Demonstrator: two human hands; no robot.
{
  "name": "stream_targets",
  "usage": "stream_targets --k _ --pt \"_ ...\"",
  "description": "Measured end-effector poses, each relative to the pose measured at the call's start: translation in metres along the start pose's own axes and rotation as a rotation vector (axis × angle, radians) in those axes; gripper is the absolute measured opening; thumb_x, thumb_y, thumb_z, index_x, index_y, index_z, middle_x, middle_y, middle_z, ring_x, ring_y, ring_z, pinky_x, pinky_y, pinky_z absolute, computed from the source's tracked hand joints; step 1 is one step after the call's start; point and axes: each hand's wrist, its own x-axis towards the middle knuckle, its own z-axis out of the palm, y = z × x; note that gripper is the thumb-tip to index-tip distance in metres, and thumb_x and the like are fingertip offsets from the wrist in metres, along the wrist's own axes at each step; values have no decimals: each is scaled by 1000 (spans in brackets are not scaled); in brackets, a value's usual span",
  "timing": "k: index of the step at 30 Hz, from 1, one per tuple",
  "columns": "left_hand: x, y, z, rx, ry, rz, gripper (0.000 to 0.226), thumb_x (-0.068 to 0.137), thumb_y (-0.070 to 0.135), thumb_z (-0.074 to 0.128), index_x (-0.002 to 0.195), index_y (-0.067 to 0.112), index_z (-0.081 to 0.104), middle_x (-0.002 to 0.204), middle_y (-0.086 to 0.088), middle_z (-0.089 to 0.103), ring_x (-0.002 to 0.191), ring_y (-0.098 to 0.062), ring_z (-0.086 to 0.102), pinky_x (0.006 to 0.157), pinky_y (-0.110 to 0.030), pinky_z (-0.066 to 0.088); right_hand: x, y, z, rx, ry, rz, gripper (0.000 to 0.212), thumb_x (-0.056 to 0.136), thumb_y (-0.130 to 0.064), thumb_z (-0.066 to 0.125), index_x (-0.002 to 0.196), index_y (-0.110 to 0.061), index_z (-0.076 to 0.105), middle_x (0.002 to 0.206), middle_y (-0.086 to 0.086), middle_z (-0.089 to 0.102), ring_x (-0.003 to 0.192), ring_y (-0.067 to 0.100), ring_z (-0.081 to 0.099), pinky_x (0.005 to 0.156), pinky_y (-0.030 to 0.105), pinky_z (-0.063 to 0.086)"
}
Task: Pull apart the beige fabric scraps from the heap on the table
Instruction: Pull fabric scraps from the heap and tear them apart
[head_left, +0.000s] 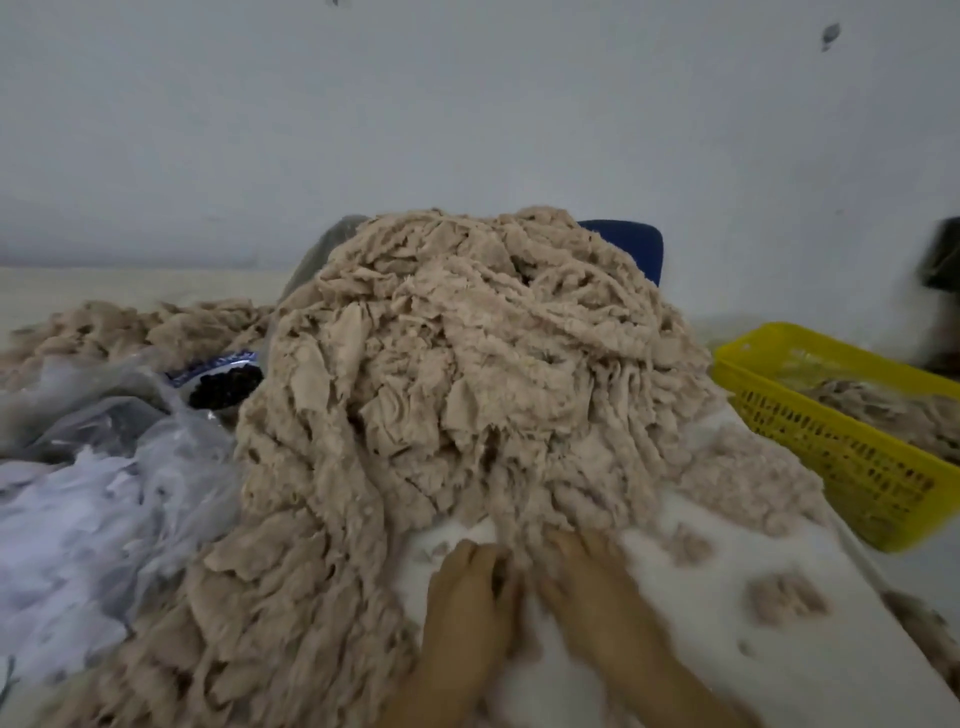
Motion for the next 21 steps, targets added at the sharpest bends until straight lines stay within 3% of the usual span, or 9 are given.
stream_targets --k 1,3,5,7,10,12,16,19,21 --pt "4 -3 1 -73 7 -23 10 98 22 56 96 19 65 101 2 64 90 -16 61 84 -32 50 -2 -1 4 73 40 -11 27 102 -36 48 127 -25 50 130 1 50 124 19 48 99 26 38" --pt "5 -4 -7 -225 45 -78 14 100 15 53 90 10 61 76 1 60 65 -9 58 65 -28 48 -7 -3 3 385 96 9 3 103 -27 50 104 -29 52 105 -3 60 96 10 60 76 17 44" --pt "2 -6 -20 -405 70 -159 17 103 17 51 90 10 58 70 -5 58 52 -9 53 53 -26 46 -15 -2 -5 543 151 59 17 104 -29 48 88 -32 47 78 -9 53 66 -2 52 54 10 38" --pt "-5 -4 -35 -553 120 -231 22 104 21 51 82 16 54 77 -11 59 58 -15 56 58 -30 53 -24 -1 -17 596 203 84 29 105 -28 45 77 -28 41 64 -6 41 46 -2 42 42 13 31" --pt "-34 5 -52 -683 144 -237 24 104 24 49 82 14 51 78 -14 56 72 -28 57 75 -55 59 -45 -7 -27 591 223 106 34 106 -28 42 74 -19 41 64 1 40 49 7 38 47 21 28" --pt "-52 12 -62 -631 126 -194 27 105 25 47 81 14 49 77 -10 52 71 -26 54 80 -57 57 -63 -12 -27 611 193 114 34 107 -31 41 76 -17 42 69 3 41 58 16 35 54 29 28" --pt "-81 19 -66 -521 47 -166 26 106 24 44 85 10 47 80 -8 50 72 -22 50 80 -42 59 -105 -23 -23 593 143 37 38 107 -36 39 73 -19 34 70 0 36 60 16 32 58 28 28" --pt "-96 16 -67 -417 45 -67 25 106 26 44 88 12 54 81 -2 55 72 -16 53 55 -12 47 -133 -37 -18 564 85 -164 35 105 -39 42 72 -26 41 64 -15 45 57 2 38 58 18 32" --pt "-98 20 -66 -399 -28 -28 39 105 43 41 93 14 65 84 4 60 81 -14 58 66 -17 45 -142 -48 -15 530 66 -278 32 104 -37 44 74 -26 43 62 -21 45 54 -2 39 56 12 35"
